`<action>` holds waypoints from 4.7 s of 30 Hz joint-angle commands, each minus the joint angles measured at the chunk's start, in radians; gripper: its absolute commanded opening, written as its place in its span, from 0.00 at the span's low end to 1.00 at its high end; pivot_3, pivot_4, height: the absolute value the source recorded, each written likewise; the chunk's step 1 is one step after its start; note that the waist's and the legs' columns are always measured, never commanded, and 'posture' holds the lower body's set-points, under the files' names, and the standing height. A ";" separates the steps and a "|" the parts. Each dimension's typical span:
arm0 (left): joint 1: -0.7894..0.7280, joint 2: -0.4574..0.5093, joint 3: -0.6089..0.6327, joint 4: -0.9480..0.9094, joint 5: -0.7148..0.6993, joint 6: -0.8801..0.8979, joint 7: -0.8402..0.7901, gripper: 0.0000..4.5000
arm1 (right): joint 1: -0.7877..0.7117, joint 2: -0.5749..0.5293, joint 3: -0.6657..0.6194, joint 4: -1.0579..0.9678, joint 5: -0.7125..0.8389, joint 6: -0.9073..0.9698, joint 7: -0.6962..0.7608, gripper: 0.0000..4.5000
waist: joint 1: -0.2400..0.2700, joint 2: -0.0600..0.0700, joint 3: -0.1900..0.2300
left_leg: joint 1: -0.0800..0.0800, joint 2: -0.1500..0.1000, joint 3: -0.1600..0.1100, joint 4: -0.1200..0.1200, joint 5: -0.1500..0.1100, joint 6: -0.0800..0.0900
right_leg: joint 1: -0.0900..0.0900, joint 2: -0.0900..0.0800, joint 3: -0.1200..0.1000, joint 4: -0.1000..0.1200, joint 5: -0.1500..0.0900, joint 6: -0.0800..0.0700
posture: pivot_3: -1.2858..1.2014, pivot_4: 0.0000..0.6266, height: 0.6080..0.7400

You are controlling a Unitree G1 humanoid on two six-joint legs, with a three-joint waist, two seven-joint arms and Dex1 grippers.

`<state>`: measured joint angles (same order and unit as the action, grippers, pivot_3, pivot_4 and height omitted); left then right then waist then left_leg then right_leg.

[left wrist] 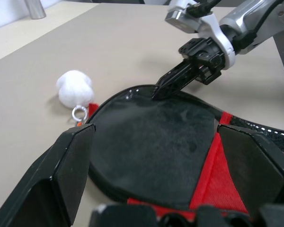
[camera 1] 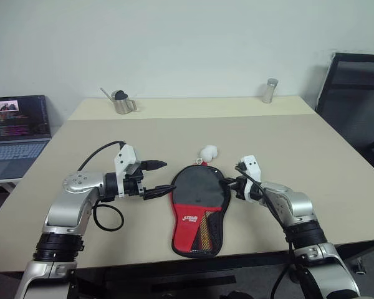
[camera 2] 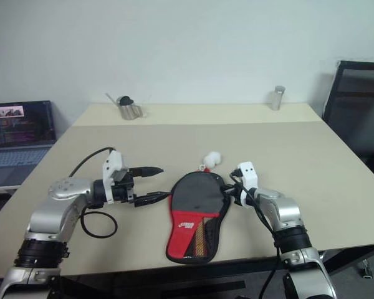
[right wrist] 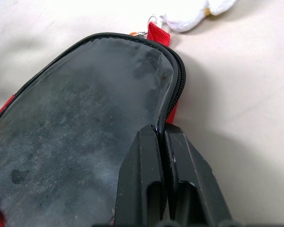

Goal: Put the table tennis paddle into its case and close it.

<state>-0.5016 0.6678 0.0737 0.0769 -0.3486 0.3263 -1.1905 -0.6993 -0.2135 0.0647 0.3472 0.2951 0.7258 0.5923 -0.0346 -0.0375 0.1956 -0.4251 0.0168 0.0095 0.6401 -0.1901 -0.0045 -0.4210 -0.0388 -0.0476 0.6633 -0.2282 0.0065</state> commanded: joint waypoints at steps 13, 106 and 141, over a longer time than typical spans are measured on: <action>-0.002 0.009 -0.019 -0.031 -0.009 -0.016 0.011 1.00 | -0.053 0.027 0.043 0.066 -0.045 -0.065 0.062 0.01 | 0.003 0.000 0.000 | 0.000 0.001 0.001 -0.004 0.000 0.000 | -0.001 0.001 0.001 -0.002 0.000 0.000 | 0.52 0.24 1.00; -0.056 -0.176 -0.306 0.579 0.271 -0.493 -0.019 1.00 | -0.615 0.296 -0.135 0.956 -0.355 -0.671 -0.469 0.01 | 0.005 0.001 -0.002 | 0.010 0.001 0.009 -0.012 0.000 0.000 | 0.001 0.000 0.009 -0.002 -0.001 -0.003 | 0.52 0.24 1.00; -0.225 -0.304 -0.345 0.822 0.347 -0.573 -0.085 1.00 | 0.212 -0.253 -0.038 -0.751 -0.260 0.257 -0.077 0.01 | 0.056 0.016 -0.018 | 0.009 -0.004 0.004 -0.011 0.000 0.000 | 0.007 -0.001 0.003 -0.011 -0.002 0.000 | 0.52 0.24 1.00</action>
<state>-0.7546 0.3737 -0.2032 0.8391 -0.0863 -0.2438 -1.2640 -0.4973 -0.4373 0.0444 -0.3048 0.0065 0.9356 0.4874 0.0214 -0.0219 0.1773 -0.4166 0.0127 0.0121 0.6288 -0.1906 -0.0045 -0.4120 -0.0396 -0.0467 0.6487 -0.2298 0.0061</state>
